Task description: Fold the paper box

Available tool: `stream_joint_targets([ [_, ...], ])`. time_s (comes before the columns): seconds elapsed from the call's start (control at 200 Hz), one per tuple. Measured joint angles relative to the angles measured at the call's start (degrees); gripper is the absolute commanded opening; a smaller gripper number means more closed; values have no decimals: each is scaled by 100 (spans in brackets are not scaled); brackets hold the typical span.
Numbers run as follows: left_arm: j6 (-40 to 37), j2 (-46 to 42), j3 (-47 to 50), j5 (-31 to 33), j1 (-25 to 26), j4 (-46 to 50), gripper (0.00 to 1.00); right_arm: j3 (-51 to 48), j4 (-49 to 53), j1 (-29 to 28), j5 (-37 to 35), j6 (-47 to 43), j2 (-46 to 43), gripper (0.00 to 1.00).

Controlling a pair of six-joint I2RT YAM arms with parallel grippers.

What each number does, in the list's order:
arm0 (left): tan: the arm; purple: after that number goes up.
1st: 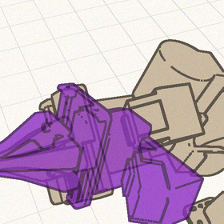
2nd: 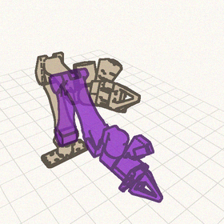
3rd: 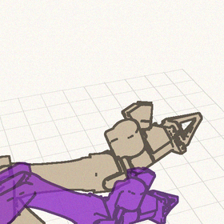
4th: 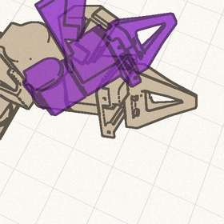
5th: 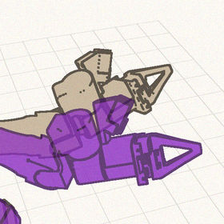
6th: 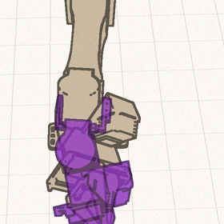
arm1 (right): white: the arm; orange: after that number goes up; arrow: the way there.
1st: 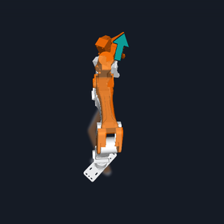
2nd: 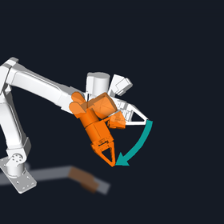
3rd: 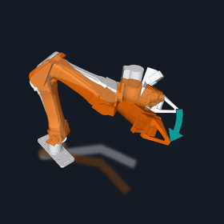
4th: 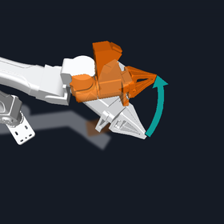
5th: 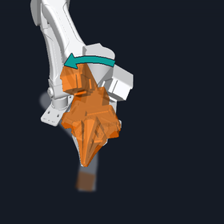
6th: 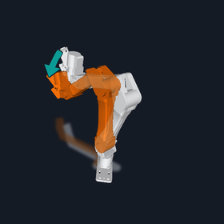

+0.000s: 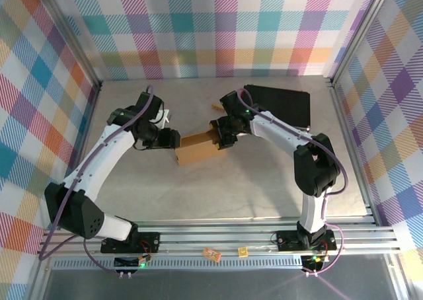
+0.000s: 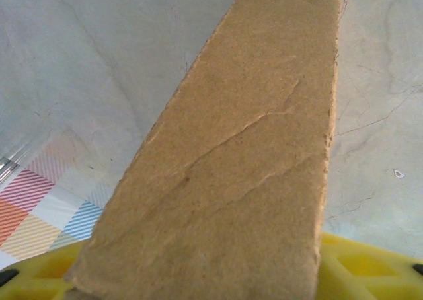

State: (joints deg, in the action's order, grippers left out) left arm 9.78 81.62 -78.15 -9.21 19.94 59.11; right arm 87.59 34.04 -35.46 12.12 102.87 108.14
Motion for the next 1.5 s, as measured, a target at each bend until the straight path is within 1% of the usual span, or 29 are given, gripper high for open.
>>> stream_joint_targets([
  [0.125,-74,136,2,339,33,35,54,2,-4,24,39,-2,11,59],
  [0.21,-109,136,2,457,39,31,48,2,-9,26,46,-4,15,59],
  [0.3,-109,162,2,507,55,24,45,0,-9,28,57,-4,15,58],
  [0.57,-107,354,2,590,170,-105,44,28,-9,63,72,-4,48,57],
  [0.85,-50,612,-11,590,177,-249,24,184,4,92,114,-4,170,57],
  [0.94,0,643,-11,586,184,-251,15,216,2,103,144,-7,197,56],
  [1.035,7,647,-46,579,203,-254,11,219,11,103,149,-15,197,55],
  [1.095,15,649,-72,581,216,-251,11,221,11,103,149,-20,197,55],
  [1.14,33,651,-87,581,216,-249,13,221,11,103,151,-20,197,55],
  [1.16,48,651,-94,581,216,-249,17,221,11,103,151,-20,197,55],
  [1.205,61,654,-127,588,216,-247,28,221,13,107,155,-22,199,55],
  [1.26,129,656,-186,577,216,-249,35,221,15,107,168,-22,199,55],
  [1.33,162,656,-260,584,216,-247,37,221,15,107,170,-24,199,55],
  [1.4,162,656,-308,590,216,-240,37,223,17,116,184,-24,201,55],
  [1.5,151,656,-319,592,216,-223,32,223,31,129,208,-26,201,55],
])
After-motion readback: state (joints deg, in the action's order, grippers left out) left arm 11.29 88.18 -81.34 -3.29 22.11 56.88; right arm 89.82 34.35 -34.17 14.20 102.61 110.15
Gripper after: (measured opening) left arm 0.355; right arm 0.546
